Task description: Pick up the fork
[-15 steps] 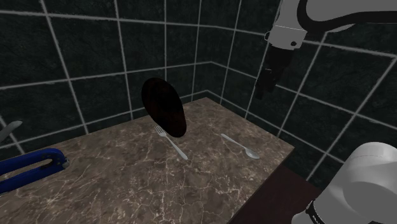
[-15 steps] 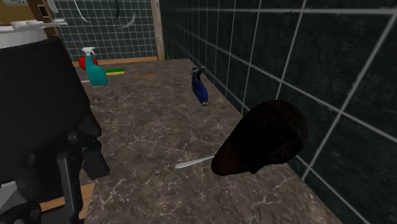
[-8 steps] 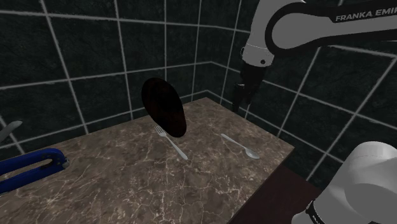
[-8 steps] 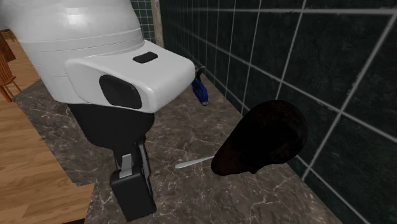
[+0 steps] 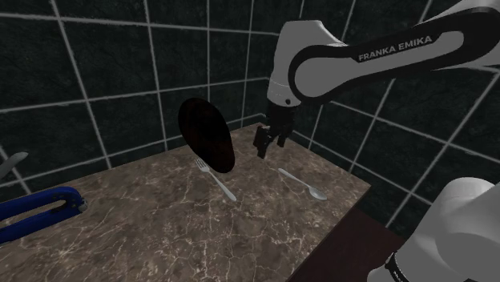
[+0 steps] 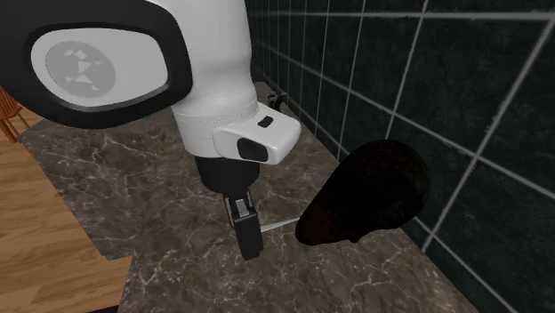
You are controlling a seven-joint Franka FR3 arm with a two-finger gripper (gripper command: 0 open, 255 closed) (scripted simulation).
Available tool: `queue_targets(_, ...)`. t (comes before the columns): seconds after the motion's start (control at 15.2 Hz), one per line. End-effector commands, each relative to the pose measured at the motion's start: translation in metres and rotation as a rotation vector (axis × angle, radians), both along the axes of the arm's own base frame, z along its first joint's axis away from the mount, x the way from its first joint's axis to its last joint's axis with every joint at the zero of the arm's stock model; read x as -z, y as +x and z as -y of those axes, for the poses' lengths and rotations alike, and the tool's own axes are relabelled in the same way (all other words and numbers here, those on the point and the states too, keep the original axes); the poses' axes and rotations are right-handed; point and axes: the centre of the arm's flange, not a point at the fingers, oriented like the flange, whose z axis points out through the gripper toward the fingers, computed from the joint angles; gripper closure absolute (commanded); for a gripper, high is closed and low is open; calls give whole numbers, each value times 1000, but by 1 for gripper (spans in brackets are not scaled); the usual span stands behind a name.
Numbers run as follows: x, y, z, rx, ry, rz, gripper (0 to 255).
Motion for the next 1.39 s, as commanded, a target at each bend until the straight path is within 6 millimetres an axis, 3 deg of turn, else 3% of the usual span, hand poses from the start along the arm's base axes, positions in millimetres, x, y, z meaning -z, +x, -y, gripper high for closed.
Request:
queue_targets(0.0,16,10,-16,0,2,4,0)
queue_targets(0.73,99,74,-116,-6,4,16,0)
queue_targets(1.32,141,76,-119,-7,5,16,0)
